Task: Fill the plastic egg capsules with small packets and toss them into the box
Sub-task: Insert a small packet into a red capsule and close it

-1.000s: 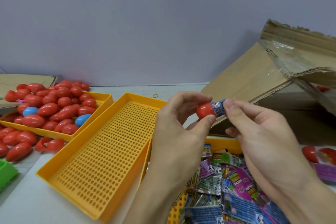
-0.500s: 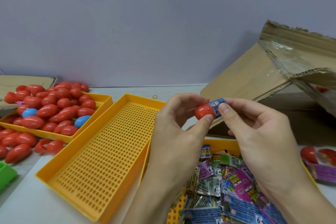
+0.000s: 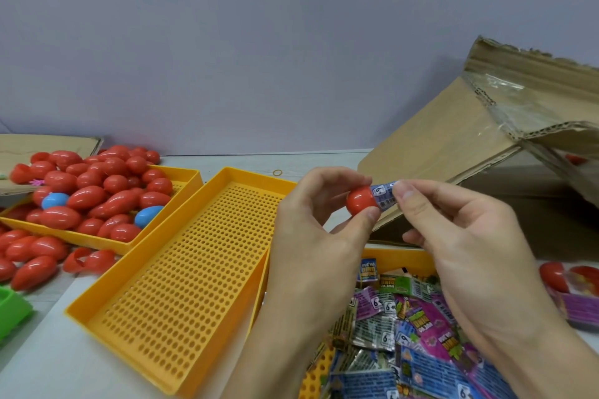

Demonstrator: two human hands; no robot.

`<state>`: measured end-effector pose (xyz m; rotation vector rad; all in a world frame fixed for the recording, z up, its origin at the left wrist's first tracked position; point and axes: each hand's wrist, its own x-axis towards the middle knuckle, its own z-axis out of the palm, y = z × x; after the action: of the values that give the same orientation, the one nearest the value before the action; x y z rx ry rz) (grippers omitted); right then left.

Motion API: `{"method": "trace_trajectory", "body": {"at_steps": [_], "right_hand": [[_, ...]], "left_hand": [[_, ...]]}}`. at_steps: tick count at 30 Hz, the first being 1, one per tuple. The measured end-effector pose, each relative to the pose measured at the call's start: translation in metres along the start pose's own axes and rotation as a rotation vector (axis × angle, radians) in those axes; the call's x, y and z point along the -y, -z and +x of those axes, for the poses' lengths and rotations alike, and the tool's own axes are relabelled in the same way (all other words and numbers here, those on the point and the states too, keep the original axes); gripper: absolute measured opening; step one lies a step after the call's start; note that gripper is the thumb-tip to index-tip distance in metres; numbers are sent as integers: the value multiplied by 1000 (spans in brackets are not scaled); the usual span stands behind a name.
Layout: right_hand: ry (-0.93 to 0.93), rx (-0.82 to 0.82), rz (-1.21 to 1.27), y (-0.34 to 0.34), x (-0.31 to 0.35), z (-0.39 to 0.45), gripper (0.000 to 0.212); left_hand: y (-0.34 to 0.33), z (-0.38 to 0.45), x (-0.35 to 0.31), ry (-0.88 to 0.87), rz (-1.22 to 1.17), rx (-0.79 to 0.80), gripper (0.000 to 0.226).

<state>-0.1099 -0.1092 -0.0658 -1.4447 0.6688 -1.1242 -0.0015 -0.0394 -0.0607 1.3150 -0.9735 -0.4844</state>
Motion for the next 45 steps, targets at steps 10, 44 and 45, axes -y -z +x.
{"method": "trace_trajectory", "body": {"at_steps": [10,44,45], "right_hand": [[33,-7,-74,-3,-1,0,12],[3,14,-125,0,-7,2,25],[20,17,-132,-1,-7,2,26]], "left_hand": [[-2,1,0,-34,-3,26,27],[-4,0,-1,-60,76,9,28],[-4,0,-1,-60,75,9,28]]}}
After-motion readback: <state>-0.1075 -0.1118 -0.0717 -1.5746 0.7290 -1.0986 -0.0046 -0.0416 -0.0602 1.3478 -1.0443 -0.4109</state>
